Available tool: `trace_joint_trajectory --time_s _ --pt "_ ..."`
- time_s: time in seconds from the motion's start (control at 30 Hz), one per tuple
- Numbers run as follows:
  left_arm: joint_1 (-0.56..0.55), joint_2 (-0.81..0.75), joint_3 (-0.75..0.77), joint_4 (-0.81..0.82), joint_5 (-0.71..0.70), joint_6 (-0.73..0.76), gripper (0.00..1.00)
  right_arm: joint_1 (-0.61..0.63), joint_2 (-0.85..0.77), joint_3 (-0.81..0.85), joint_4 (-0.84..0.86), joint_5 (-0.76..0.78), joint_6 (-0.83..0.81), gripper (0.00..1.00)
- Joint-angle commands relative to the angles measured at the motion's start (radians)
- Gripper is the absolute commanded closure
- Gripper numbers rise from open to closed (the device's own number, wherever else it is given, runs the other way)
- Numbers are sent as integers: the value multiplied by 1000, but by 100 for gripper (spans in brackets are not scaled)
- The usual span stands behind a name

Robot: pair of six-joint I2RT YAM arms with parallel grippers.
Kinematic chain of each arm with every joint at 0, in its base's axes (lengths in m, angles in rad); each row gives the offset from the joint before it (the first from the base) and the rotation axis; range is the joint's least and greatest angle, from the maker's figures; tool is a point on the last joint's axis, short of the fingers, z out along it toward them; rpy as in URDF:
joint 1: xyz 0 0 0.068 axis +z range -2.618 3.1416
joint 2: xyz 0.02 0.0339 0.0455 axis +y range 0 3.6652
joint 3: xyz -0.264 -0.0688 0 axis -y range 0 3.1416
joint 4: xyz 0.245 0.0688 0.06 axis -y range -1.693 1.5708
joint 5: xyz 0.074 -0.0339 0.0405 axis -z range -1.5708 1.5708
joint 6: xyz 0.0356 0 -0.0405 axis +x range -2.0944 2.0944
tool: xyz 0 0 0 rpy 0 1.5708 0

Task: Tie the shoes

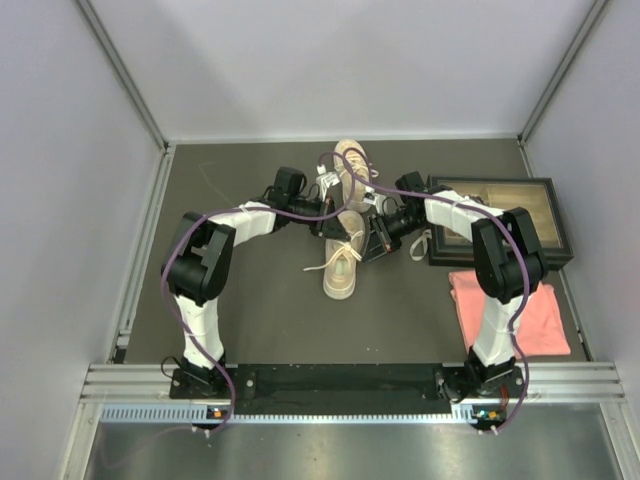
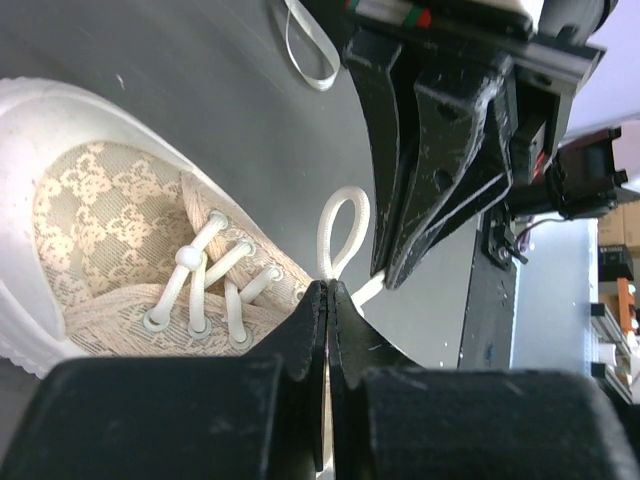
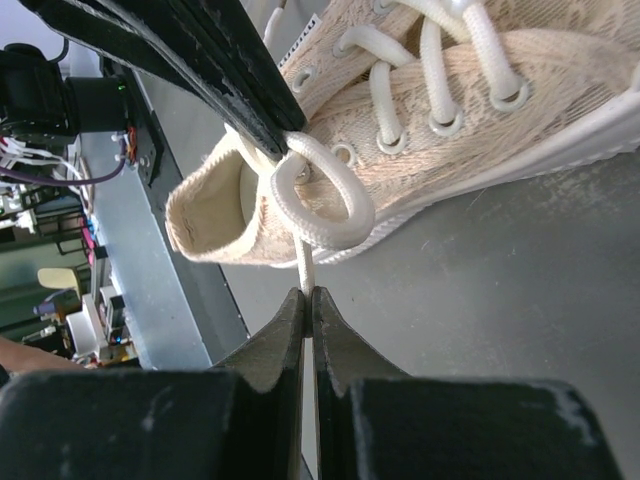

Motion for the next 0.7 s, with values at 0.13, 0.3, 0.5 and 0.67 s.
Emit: trace_joint_trajectory --time_s 0.13,0.3,0.5,0.67 --pt "16 -4 43 184 -48 -73 100 -3 4 25 -8 -1 -40 100" --pt "22 -12 34 185 -71 -72 100 -3 -2 18 -4 2 -41 100" --pt "47 -21 11 185 -105 -81 100 -5 -1 14 -1 3 -40 100" --pt "64 -17 8 189 -119 -78 100 -3 -4 5 -9 6 -47 100"
